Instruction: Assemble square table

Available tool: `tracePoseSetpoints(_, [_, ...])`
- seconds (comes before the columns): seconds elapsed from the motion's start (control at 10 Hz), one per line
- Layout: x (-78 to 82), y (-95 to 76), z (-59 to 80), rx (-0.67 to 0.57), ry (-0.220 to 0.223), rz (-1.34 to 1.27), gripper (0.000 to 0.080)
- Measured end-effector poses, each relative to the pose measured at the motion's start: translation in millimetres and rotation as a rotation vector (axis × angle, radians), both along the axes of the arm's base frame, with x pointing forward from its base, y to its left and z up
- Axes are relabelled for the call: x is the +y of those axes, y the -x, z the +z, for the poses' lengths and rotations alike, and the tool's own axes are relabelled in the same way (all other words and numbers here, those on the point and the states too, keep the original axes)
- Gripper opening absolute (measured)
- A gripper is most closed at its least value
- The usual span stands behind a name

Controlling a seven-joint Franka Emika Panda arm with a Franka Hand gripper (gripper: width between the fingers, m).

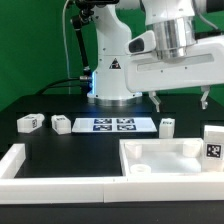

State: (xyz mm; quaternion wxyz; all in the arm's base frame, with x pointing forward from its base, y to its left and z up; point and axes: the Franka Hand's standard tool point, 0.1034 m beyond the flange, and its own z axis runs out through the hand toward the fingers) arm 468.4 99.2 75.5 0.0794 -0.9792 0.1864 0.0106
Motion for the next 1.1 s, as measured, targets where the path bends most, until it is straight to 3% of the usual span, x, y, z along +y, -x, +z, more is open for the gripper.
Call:
tracePoseSetpoints(0.2, [-11.0, 11.4, -18.0, -0.006, 0.028, 0.107, 0.0649])
tracePoseSetpoints(0.3, [-6.9, 11.8, -15.8, 0.037, 0.006, 0.1, 0.0649])
tracePoseSetpoints(0.5, [-7.8, 9.2, -15.3, 0.031, 0.008, 0.099, 0.0649])
tracePoseSetpoints(0.6, [-7.3, 18.9, -17.3, 0.123, -0.029, 0.1, 0.0649])
tracePoseSetpoints(0.7, [-14.6, 29.7, -19.8, 0.286, -0.095, 0.082, 0.0649])
tracePoseSetpoints(0.9, [-16.4, 42.9, -23.3, 0.467, -0.168, 0.067, 0.0649])
tracePoseSetpoints(1.1, [-12.2, 47.6, -23.9, 0.563, -0.203, 0.068, 0.0649])
